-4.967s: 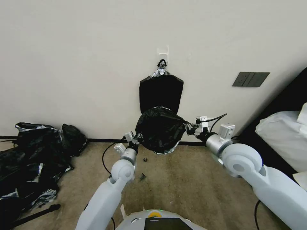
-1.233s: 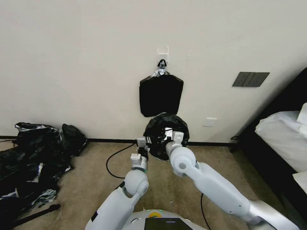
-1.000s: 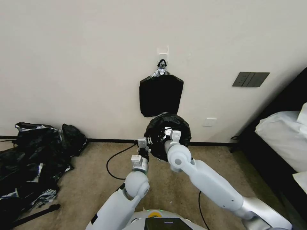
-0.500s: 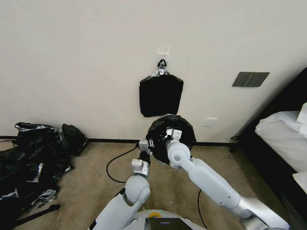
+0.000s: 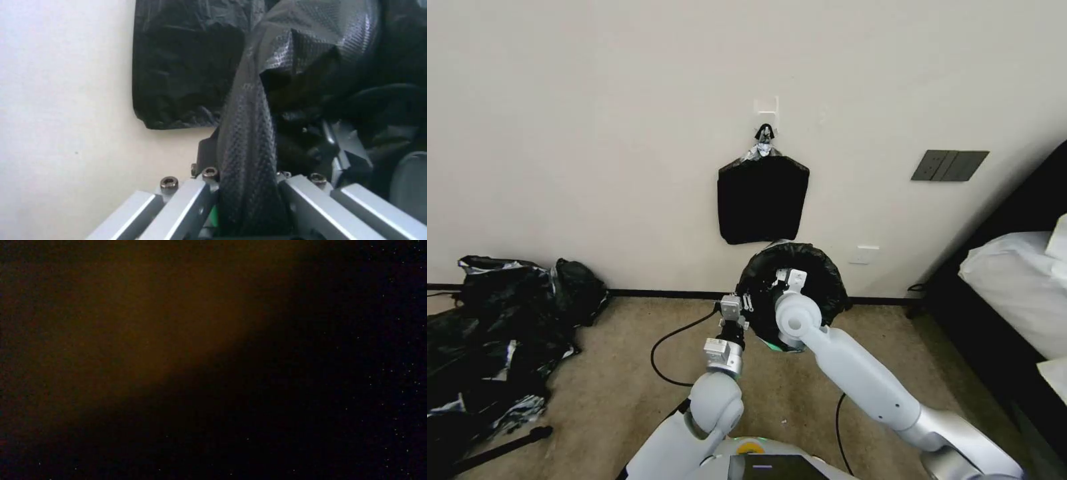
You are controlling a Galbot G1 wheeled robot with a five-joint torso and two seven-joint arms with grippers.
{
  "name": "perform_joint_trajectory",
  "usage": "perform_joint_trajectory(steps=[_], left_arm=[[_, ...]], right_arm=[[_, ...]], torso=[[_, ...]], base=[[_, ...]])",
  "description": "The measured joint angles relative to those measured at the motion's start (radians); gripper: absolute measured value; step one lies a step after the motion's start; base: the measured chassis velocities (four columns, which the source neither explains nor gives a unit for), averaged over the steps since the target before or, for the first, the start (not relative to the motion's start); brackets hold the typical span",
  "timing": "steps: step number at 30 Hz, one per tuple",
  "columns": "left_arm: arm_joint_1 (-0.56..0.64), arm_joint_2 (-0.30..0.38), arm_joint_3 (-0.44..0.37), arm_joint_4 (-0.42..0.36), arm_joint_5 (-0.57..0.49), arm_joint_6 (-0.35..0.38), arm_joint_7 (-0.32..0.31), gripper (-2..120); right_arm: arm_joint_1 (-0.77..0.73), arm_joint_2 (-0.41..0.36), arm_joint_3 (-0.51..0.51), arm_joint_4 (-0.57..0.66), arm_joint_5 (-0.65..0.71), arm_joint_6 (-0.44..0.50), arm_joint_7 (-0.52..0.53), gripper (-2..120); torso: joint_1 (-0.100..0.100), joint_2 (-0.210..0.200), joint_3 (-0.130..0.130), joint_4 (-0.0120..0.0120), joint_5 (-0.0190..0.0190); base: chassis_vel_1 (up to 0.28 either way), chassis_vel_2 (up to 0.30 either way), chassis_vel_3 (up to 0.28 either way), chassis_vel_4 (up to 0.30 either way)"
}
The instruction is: Place a trash bag onto the trash bin.
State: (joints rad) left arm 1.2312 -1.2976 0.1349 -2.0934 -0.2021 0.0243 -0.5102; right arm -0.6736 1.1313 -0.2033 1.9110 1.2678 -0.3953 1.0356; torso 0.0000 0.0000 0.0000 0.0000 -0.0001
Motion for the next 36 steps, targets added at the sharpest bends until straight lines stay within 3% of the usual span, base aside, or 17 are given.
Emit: perform_joint_trajectory(steps=[17, 24, 28, 33, 36], left_arm=[[0.008, 0.004, 0.009, -0.011, -0.010, 0.000, -0.003, 0], [-0.012, -0.004, -0.013, 0.006, -0.073, 0.028, -0.034, 0], [-0.045, -0.022, -0.050, 0.047, -0.186, 0.072, -0.081, 0], [-0.060, -0.028, -0.059, 0.058, -0.241, 0.093, -0.101, 0], [-0.076, -0.028, -0.067, 0.059, -0.346, 0.136, -0.143, 0]], right_arm=[[0.004, 0.020, 0.003, -0.034, -0.004, 0.004, -0.001, 0], [-0.011, -0.002, 0.000, 0.015, 0.002, -0.006, -0.013, 0], [-0.043, -0.047, -0.011, 0.115, 0.014, -0.026, -0.037, 21], [-0.070, -0.076, -0.016, 0.182, 0.014, -0.029, -0.044, 34], [-0.119, -0.120, -0.003, 0.270, -0.017, -0.030, -0.082, 50]], torso=[[0.000, 0.000, 0.000, 0.0000, 0.0001], [0.000, 0.000, 0.000, 0.0000, 0.0001], [0.000, 0.000, 0.000, 0.0000, 0.0001], [0.000, 0.000, 0.000, 0.0000, 0.0000], [0.000, 0.000, 0.000, 0.0000, 0.0002]], base=[[0.000, 0.000, 0.000, 0.000], [0.000, 0.000, 0.000, 0.000], [0.000, 0.000, 0.000, 0.000], [0.000, 0.000, 0.000, 0.000], [0.000, 0.000, 0.000, 0.000]])
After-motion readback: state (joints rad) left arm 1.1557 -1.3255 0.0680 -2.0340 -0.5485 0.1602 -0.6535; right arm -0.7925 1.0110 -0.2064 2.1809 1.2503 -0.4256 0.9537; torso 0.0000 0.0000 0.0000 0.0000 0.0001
